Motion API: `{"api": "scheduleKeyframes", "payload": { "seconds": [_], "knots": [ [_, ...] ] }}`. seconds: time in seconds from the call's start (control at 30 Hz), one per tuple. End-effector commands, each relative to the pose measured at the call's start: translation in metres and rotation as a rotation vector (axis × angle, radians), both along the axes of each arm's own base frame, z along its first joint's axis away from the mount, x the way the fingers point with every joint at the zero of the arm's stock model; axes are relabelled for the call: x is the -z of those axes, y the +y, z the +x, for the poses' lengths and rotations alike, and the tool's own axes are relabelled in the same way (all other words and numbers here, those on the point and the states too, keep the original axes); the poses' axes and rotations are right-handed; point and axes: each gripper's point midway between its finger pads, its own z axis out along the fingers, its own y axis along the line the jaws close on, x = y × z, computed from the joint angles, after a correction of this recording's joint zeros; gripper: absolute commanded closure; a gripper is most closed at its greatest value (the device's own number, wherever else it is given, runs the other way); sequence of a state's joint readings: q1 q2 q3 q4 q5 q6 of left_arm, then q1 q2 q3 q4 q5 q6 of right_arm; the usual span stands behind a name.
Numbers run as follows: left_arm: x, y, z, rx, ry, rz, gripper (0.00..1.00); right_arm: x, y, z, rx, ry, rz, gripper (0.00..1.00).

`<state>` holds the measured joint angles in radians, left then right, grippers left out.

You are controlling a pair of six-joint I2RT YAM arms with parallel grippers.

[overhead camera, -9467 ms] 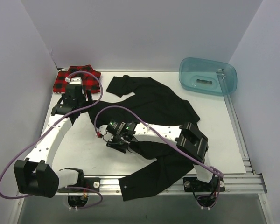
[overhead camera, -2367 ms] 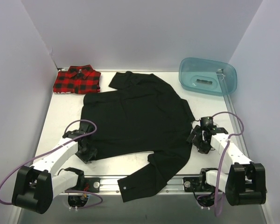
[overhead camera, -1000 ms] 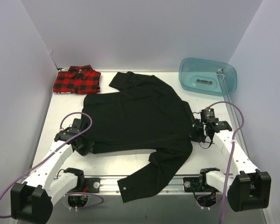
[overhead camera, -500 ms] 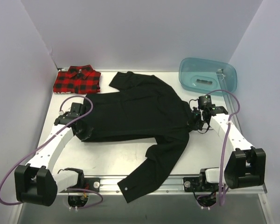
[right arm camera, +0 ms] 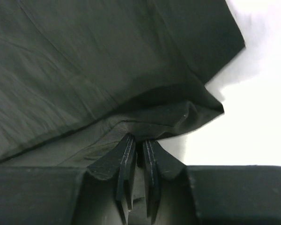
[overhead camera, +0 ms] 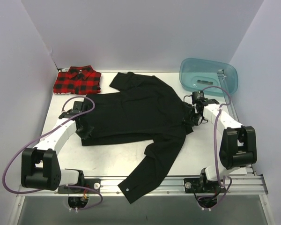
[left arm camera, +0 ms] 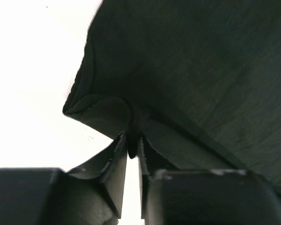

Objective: Fold and stack the long sleeve shirts
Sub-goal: Fold the shirt

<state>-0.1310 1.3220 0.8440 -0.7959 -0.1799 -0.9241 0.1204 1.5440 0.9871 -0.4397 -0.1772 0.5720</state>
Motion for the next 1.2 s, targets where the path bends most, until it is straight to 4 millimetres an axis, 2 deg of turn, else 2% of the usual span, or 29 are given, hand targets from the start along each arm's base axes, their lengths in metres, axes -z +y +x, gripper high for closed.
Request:
{"api": "scheduleKeyframes", "payload": {
  "seconds": [0.0,0.1,0.23,0.3,0.4,0.43,0.47,0.53,0.57,0.67,0.77,0.83,0.9,0.93,1.0,1.03,1.1,1.13,1.17],
  "knots": [
    [-0.009,0.010,0.022,-0.027,-0.074,0.021,0.75,-0.008,-0.001,0.018,-0.017,-0.032,-0.039,0.85],
    [-0.012,0.012,0.031,-0.041,-0.099,0.023,0.62,-0.011,0.001,0.025,-0.021,-0.043,-0.033,0.74],
    [-0.013,0.017,0.040,-0.055,-0.116,0.030,0.52,-0.020,0.000,0.028,-0.031,-0.079,-0.066,0.60],
    [-0.014,0.020,0.043,-0.048,-0.122,0.037,0.47,-0.033,0.000,0.029,-0.059,-0.132,-0.100,0.52],
    [-0.024,0.017,0.051,0.028,-0.175,0.035,0.30,-0.051,0.003,0.023,-0.122,-0.190,-0.141,0.42],
    [-0.029,0.016,0.054,0.053,-0.193,0.039,0.20,-0.054,0.004,0.019,-0.137,-0.196,-0.150,0.40],
    [-0.037,0.016,0.055,0.077,-0.218,0.044,0.14,-0.058,0.004,0.013,-0.148,-0.211,-0.159,0.37],
    [-0.045,0.014,0.054,0.152,-0.239,0.063,0.05,-0.062,0.008,0.001,-0.176,-0.224,-0.160,0.36],
    [-0.054,0.014,0.054,0.176,-0.271,0.076,0.03,-0.056,0.008,-0.009,-0.185,-0.208,-0.159,0.36],
    [-0.070,0.008,0.045,0.275,-0.324,0.129,0.03,-0.054,0.015,-0.023,-0.208,-0.210,-0.131,0.37],
    [-0.077,-0.010,0.032,0.349,-0.365,0.116,0.03,-0.045,0.034,-0.033,-0.264,-0.191,-0.070,0.40],
    [-0.080,-0.039,0.022,0.446,-0.391,0.086,0.05,-0.039,0.043,-0.040,-0.276,-0.170,-0.038,0.41],
    [-0.082,-0.067,0.010,0.550,-0.415,0.062,0.05,-0.029,0.042,-0.046,-0.262,-0.159,-0.030,0.42],
    [-0.080,-0.096,-0.004,0.673,-0.418,0.037,0.05,-0.027,0.040,-0.046,-0.246,-0.161,-0.036,0.42],
    [-0.074,-0.129,-0.024,0.802,-0.410,0.013,0.05,-0.021,0.035,-0.050,-0.229,-0.146,-0.050,0.42],
    [-0.071,-0.159,-0.049,0.943,-0.410,-0.010,0.05,-0.018,0.033,-0.053,-0.223,-0.138,-0.053,0.42],
    [-0.066,-0.182,-0.069,1.060,-0.420,0.020,0.06,-0.017,0.032,-0.056,-0.214,-0.137,-0.051,0.41],
    [-0.062,-0.205,-0.097,1.199,-0.419,0.025,0.07,-0.018,0.032,-0.057,-0.214,-0.143,-0.050,0.41],
    [-0.061,-0.215,-0.107,1.259,-0.428,0.037,0.07,-0.018,0.032,-0.058,-0.214,-0.147,-0.047,0.40]
  ]
}}
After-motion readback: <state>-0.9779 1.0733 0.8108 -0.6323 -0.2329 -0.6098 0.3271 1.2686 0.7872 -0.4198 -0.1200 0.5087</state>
